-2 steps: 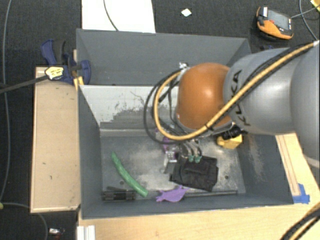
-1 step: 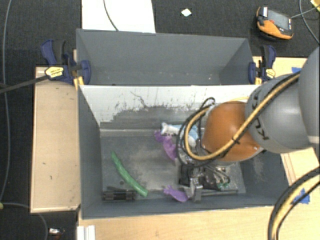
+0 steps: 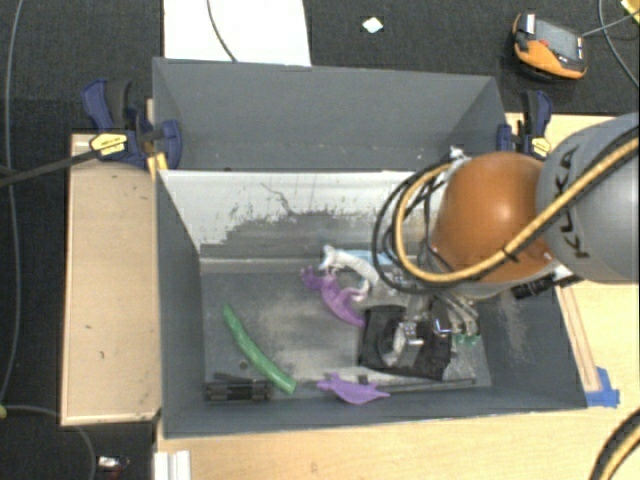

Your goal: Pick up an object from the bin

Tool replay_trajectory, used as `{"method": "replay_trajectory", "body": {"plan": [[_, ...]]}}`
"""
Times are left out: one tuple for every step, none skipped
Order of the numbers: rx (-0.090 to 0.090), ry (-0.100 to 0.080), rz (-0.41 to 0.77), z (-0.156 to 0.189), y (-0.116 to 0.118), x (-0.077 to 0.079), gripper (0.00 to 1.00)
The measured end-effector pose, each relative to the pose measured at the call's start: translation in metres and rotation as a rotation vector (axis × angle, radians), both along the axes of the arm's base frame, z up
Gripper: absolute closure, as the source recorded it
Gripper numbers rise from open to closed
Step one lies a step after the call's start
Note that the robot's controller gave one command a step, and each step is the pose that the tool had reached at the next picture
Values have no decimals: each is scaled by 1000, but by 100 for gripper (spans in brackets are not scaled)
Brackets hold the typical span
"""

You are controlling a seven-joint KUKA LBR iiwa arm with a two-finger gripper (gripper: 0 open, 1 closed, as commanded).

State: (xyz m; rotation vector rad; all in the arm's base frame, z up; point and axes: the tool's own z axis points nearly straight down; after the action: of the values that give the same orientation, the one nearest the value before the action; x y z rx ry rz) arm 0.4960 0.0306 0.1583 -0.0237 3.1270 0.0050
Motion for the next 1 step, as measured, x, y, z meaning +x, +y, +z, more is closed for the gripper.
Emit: {"method": "replay_trajectory", "body": {"plan": [[-6,19,184,-60,-83,-15,0]]}}
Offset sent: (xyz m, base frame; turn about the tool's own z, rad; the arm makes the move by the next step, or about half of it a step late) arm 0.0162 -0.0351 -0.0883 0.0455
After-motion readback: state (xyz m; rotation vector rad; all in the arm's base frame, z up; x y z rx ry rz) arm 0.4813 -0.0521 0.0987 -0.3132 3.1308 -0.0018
